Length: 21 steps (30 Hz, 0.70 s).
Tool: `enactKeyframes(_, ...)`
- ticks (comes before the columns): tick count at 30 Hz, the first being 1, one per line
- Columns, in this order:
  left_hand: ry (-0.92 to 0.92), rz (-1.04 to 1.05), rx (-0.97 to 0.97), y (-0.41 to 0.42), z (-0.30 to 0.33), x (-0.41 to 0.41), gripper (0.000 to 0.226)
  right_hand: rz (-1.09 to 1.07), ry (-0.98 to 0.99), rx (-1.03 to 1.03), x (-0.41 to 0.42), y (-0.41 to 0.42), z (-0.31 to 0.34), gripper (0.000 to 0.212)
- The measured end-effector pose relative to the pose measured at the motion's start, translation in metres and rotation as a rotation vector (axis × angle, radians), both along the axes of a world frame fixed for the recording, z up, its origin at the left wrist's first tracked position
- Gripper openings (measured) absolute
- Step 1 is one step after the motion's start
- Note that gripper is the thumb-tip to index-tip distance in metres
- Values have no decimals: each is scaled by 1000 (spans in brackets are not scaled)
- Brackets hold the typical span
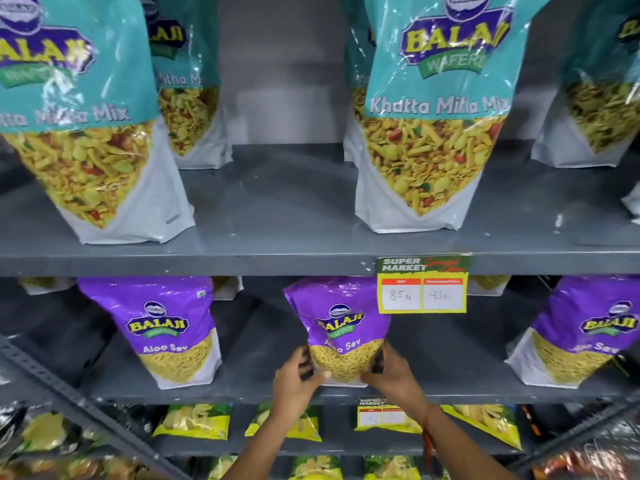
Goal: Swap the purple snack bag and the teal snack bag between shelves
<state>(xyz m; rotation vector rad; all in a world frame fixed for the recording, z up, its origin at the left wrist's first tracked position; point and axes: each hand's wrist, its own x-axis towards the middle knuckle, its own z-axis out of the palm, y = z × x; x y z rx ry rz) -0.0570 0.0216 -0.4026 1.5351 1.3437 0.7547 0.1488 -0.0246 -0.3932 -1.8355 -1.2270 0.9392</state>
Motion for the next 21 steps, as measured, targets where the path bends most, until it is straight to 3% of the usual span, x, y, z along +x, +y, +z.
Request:
enactKeyframes(15, -5, -27, 5, -13, 0, 49, 64, -3, -23, -10, 41, -14, 4, 69)
enactKeyframes(19, -92, -9, 20, -24, 5, 47, 59, 21, 12, -1, 42, -23, 8, 77)
enactKeyframes(21, -188, 14, 39, -33, 12, 47, 58, -67, 30, 67, 35, -31, 13, 75)
